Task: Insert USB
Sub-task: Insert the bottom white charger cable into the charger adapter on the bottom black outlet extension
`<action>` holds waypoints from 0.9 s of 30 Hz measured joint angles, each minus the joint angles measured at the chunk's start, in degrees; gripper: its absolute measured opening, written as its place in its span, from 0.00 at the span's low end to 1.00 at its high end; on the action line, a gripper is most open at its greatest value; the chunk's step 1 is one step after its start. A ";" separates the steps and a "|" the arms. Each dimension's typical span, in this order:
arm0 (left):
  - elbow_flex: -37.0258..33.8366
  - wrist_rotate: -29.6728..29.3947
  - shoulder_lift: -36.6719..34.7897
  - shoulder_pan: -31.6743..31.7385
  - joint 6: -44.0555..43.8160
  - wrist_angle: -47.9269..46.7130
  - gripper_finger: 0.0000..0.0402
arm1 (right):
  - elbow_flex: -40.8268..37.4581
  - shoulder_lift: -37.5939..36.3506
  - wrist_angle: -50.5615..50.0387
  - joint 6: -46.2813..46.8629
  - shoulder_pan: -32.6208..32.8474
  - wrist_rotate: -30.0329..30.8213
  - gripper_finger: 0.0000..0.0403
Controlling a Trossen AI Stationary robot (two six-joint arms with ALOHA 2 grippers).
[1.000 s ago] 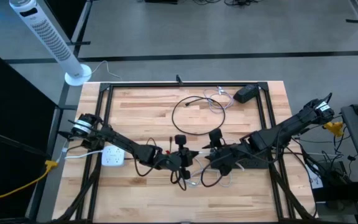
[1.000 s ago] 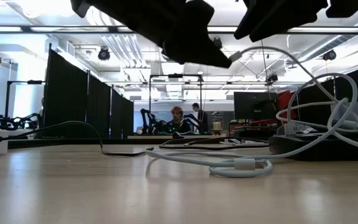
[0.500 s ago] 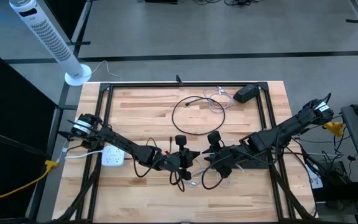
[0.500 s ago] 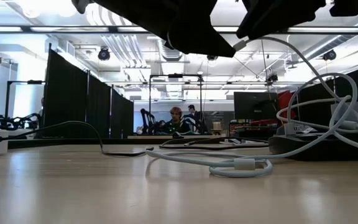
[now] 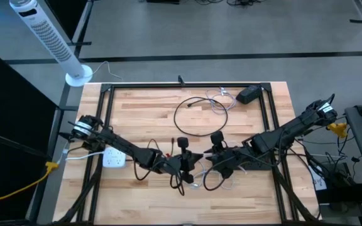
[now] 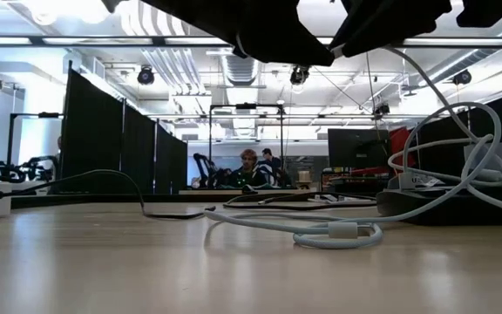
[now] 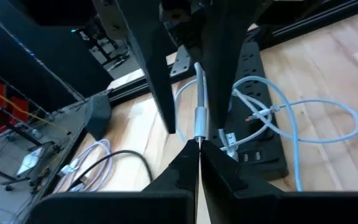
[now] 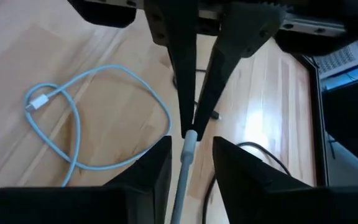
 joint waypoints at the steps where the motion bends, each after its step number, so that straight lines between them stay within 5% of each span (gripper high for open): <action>1: 0.00 -0.45 0.00 -0.09 0.22 0.00 0.00 | 0.00 0.00 0.00 0.13 0.00 0.38 0.25; 18: 0.00 -5.56 0.00 -1.03 1.80 -0.02 0.00 | 0.00 -0.02 0.58 1.85 0.04 1.19 0.02; 27: 0.02 -7.46 0.00 -1.47 2.30 0.13 0.00 | -0.02 -0.37 1.90 1.32 0.18 2.03 0.02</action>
